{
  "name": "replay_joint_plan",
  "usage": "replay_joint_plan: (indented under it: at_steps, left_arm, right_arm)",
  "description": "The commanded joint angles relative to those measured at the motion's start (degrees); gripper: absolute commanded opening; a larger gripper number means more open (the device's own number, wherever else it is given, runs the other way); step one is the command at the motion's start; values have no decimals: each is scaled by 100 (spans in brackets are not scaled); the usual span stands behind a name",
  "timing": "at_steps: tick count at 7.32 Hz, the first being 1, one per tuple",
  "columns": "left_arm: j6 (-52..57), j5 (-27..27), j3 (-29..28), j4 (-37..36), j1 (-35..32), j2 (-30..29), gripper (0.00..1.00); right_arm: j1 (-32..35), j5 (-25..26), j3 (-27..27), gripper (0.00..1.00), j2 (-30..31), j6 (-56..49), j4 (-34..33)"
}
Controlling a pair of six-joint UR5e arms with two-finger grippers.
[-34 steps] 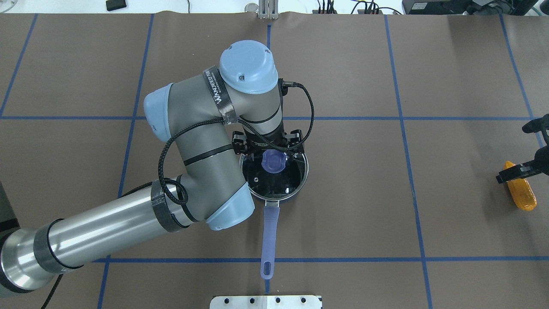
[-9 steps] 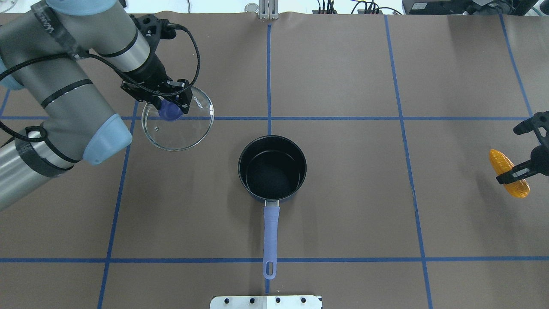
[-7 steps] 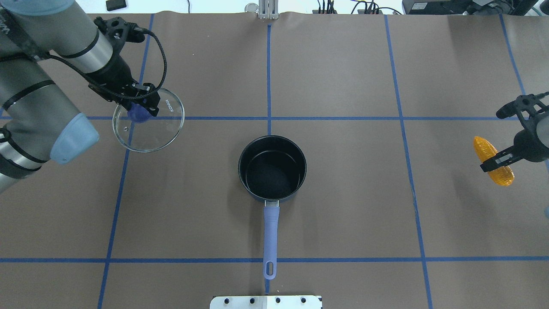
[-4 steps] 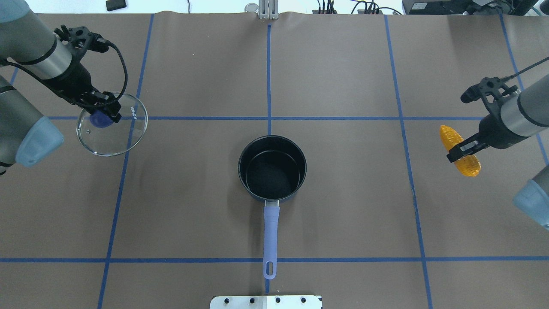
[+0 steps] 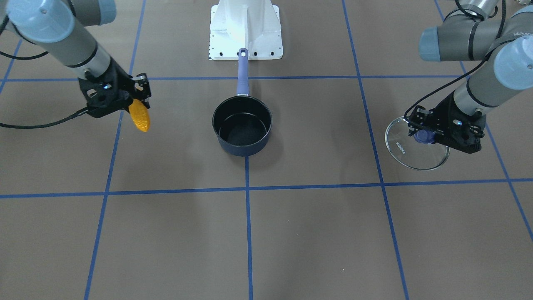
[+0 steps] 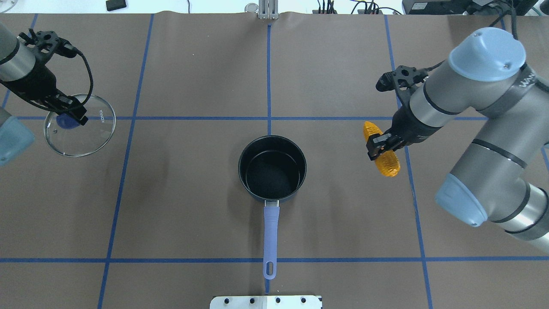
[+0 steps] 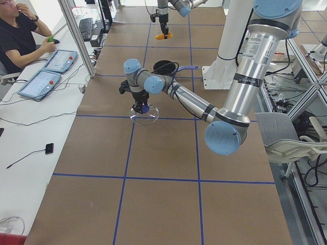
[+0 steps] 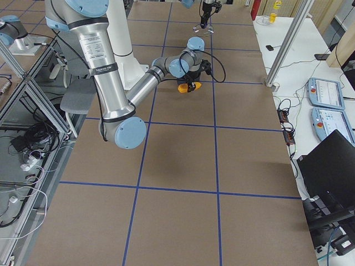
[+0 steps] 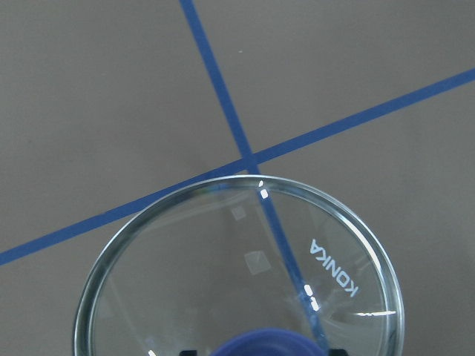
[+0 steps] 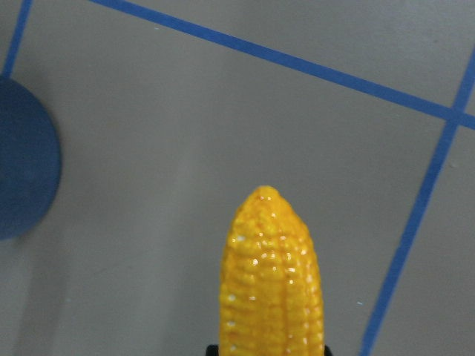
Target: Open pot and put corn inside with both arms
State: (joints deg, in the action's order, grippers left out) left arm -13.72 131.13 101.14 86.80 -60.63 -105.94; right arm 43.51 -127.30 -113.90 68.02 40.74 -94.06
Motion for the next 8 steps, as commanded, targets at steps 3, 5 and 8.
replay_joint_plan:
  at_steps: [3, 5, 8]
  left_arm:
    - [536, 9, -218, 21, -143, 266, 51]
    - [519, 26, -375, 380, -134, 398, 52]
    - [467, 395, -613, 504, -64, 276, 53]
  right_arm:
    - [-773, 302, 533, 36, -1261, 452, -210]
    - [-993, 529, 790, 36, -1545, 681, -175]
    - [-1143, 671, 852, 36, -1555, 681, -166]
